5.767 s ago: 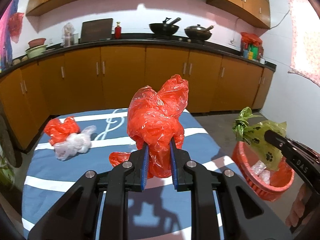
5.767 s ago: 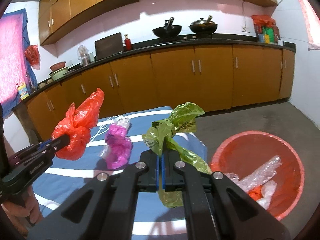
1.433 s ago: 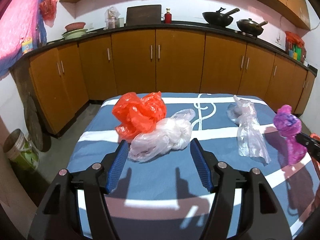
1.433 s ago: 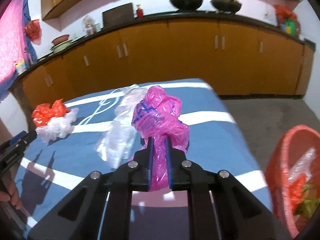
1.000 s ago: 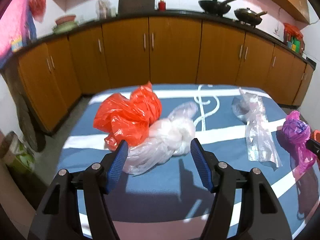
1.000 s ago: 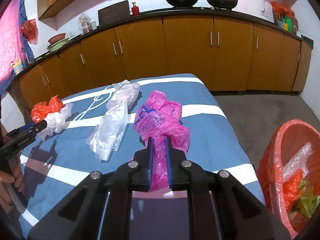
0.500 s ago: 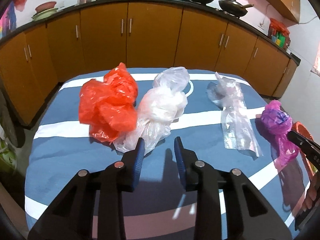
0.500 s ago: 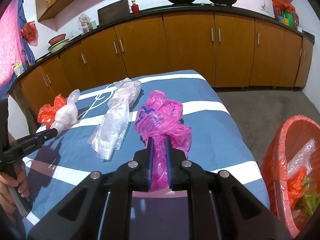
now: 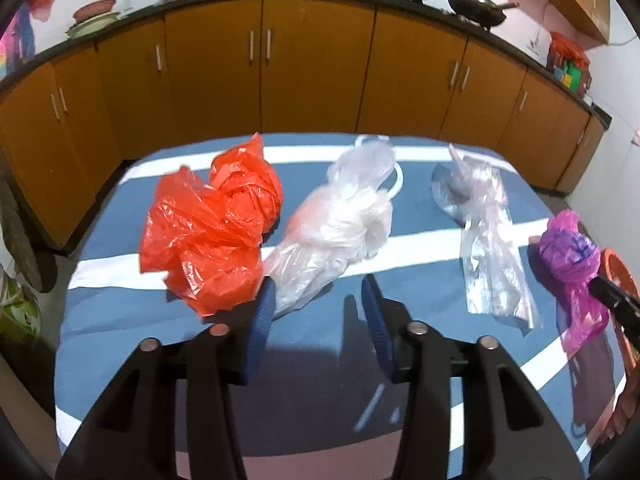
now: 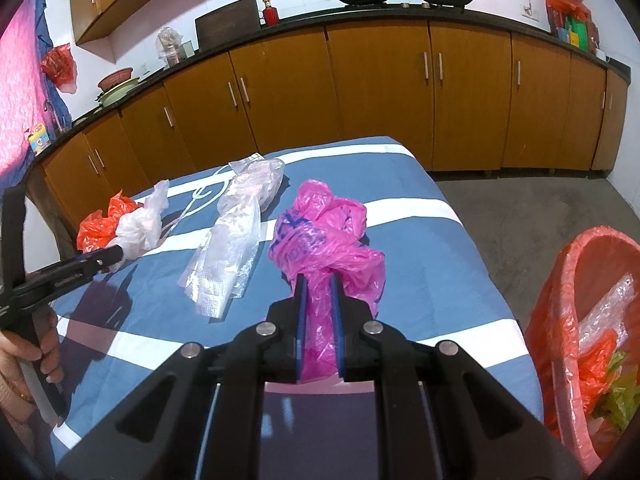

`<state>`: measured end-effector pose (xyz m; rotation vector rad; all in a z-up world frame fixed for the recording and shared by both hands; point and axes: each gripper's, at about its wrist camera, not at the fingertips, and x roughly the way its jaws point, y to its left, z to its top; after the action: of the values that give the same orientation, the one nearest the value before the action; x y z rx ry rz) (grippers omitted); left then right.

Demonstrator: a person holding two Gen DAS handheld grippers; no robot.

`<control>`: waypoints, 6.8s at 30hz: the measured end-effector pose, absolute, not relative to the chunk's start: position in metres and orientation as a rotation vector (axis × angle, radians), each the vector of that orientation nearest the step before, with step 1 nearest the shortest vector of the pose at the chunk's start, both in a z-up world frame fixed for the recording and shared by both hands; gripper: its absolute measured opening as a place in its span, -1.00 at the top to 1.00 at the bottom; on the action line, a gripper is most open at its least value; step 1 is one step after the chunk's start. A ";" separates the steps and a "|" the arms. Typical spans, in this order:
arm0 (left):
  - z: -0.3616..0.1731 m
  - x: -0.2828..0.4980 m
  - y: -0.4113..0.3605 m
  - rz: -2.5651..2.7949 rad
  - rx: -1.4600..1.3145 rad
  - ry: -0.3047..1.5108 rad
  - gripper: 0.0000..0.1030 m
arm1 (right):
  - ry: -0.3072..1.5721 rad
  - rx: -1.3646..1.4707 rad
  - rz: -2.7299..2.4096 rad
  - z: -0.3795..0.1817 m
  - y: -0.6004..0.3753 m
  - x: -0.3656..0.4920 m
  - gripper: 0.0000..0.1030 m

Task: Collect trash
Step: 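Grasp the white bag with the left tool while the right tool holds the pink bag, then carry both bags toward the orange basket, then open both tools over the orange basket to drop the pink and white bags, then swing both tools back toward the table, then grasp the clear bag with the right tool while the left tool grasps the red bag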

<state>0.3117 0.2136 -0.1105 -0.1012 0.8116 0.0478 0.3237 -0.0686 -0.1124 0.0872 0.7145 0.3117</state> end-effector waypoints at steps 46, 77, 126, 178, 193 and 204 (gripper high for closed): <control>-0.051 0.230 0.133 -0.154 -0.156 0.636 0.99 | 0.597 0.160 0.319 -0.050 -0.121 0.257 0.76; -0.019 0.217 -0.014 -0.352 -0.118 0.581 0.99 | 0.459 0.178 0.116 -0.006 -0.241 0.192 0.77; -0.079 0.266 -0.196 -0.625 -0.027 0.785 0.83 | 0.519 0.307 -0.143 -0.071 -0.392 0.212 0.51; -0.087 0.238 0.245 0.298 -0.157 0.624 -0.14 | 0.808 -0.004 0.342 -0.118 0.041 0.378 -0.28; -0.080 0.263 0.225 0.246 -0.161 0.603 -0.46 | 0.732 0.040 0.327 -0.107 -0.002 0.355 0.95; -0.092 0.300 0.215 0.248 -0.157 0.694 -0.37 | 0.720 0.082 0.335 -0.098 -0.036 0.336 0.95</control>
<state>0.2998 0.2153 -0.0925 -0.1567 0.6945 0.2476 0.3361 -0.0358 -0.0977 0.0815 0.7201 0.3349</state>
